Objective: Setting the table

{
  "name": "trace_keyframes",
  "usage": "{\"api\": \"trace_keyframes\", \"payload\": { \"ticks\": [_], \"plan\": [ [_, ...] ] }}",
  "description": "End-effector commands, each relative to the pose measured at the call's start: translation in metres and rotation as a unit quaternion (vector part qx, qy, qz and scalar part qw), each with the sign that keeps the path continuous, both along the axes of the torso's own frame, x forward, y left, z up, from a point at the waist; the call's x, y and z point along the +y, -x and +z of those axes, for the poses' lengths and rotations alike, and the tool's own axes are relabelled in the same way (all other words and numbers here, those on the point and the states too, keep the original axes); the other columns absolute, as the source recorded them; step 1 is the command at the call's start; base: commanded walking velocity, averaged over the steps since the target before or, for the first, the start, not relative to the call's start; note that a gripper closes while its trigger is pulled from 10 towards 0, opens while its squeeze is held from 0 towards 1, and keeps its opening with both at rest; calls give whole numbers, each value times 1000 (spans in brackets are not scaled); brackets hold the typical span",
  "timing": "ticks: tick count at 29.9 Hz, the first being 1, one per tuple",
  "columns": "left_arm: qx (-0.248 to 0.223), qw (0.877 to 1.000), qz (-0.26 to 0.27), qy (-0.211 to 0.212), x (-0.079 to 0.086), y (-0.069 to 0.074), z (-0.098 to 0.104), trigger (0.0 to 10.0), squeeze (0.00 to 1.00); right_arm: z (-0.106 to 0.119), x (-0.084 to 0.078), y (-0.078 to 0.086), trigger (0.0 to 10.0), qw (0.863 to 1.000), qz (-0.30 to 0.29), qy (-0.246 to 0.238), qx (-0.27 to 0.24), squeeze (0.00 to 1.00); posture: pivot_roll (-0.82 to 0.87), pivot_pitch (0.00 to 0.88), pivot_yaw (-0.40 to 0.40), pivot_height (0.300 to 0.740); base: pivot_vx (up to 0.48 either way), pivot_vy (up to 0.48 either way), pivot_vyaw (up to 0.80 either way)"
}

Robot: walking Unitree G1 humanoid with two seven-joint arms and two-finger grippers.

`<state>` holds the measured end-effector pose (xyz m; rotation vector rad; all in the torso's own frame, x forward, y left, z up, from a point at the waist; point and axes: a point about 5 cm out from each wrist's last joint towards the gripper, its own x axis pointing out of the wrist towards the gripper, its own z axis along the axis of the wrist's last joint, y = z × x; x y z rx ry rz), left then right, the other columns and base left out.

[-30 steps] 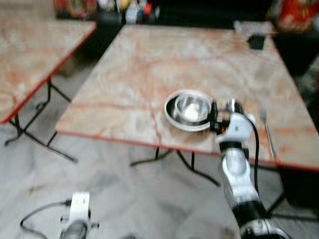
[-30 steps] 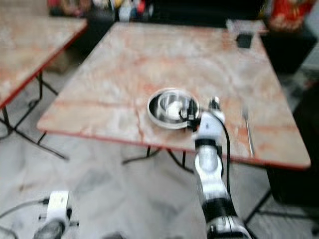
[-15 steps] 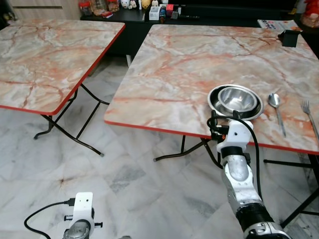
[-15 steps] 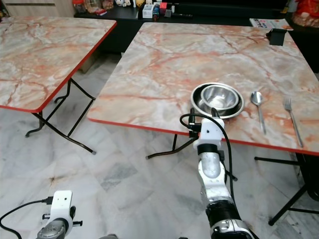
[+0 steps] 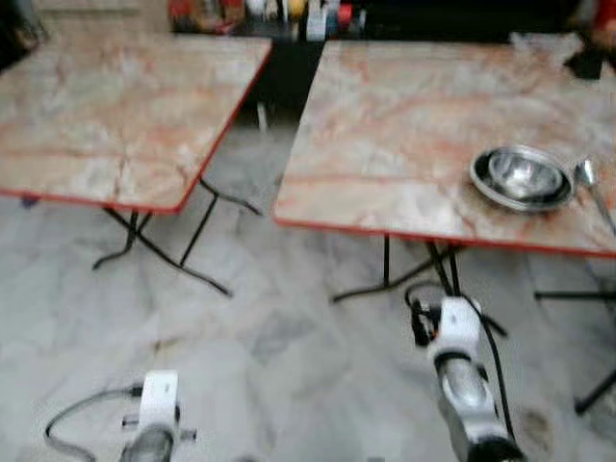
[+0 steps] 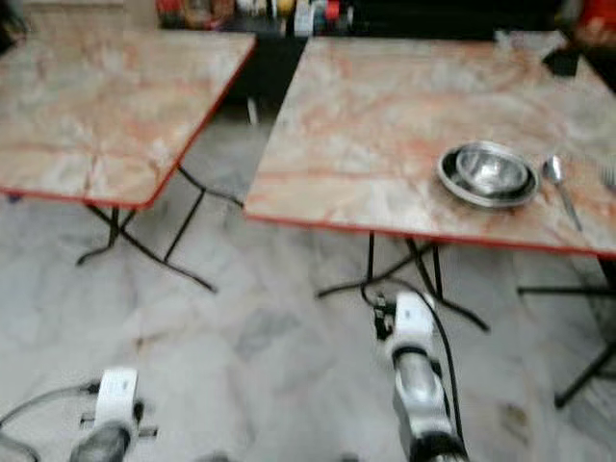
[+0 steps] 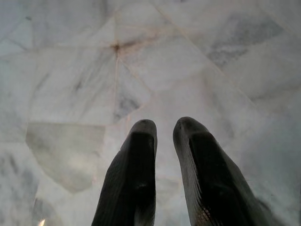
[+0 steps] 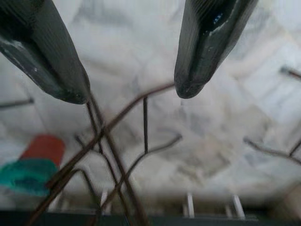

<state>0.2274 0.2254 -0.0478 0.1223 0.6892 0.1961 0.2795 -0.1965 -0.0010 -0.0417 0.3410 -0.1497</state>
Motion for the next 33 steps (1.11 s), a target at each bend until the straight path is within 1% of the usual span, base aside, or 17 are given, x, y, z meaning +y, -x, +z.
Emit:
{"api": "trace_keyframes", "payload": {
  "ticks": [1,2,3,4,6,11,12,13,16,22,27,28,29,33],
  "plan": [
    [22,1000,10,-3,8,13,-6,10000,0,-10,10,5,10000,999,10,-20,32,0,1,138,2,740,0,480,0],
    [22,1000,10,-3,8,12,-6,10000,0,-24,9,17,10000,996,16,-23,79,0,6,137,1,740,0,480,0],
    [22,1000,10,-3,8,12,-6,10000,0,-24,9,17,10000,996,16,-23,79,0,6,137,1,740,0,480,0],
    [22,1000,10,-2,8,12,-6,10000,0,-34,9,27,10000,993,18,-25,114,0,6,136,2,740,0,480,0],
    [23,1000,11,-3,8,12,-6,10000,0,-46,8,41,10000,987,17,-31,155,0,11,135,5,740,0,480,0],
    [24,1000,10,-4,9,13,-6,10000,0,-69,10,73,10000,971,21,-34,235,0,29,128,8,740,0,480,0],
    [24,1000,10,-4,9,13,-6,10000,0,-69,10,73,10000,971,21,-34,235,0,29,128,8,740,0,480,0],
    [24,1000,11,-4,10,13,-6,10000,0,-71,11,77,10000,970,18,-42,239,0,28,126,7,740,0,480,0],
    [24,1000,11,-4,10,13,-7,10000,0,-74,13,81,10000,968,16,-43,246,0,28,121,10,740,0,480,0],
    [26,1000,6,-7,10,14,-7,10000,0,-77,13,86,10000,965,10,-48,257,0,33,112,16,740,0,480,0],
    [26,1000,3,-10,12,14,-6,10000,0,-76,12,84,10000,966,0,-55,254,0,42,105,16,740,0,480,0],
    [26,1000,2,-10,12,14,-6,10000,0,-75,12,83,10000,966,0,-54,254,0,45,101,15,740,0,480,-419],
    [26,1000,2,-10,12,14,-6,10000,0,-74,12,81,10000,966,-11,-67,249,0,45,99,15,740,0,480,-763],
    [26,1000,2,-10,12,14,-6,10000,0,-73,11,78,10000,967,-20,-71,243,0,48,95,15,740,0,480,-758]
  ]
}}
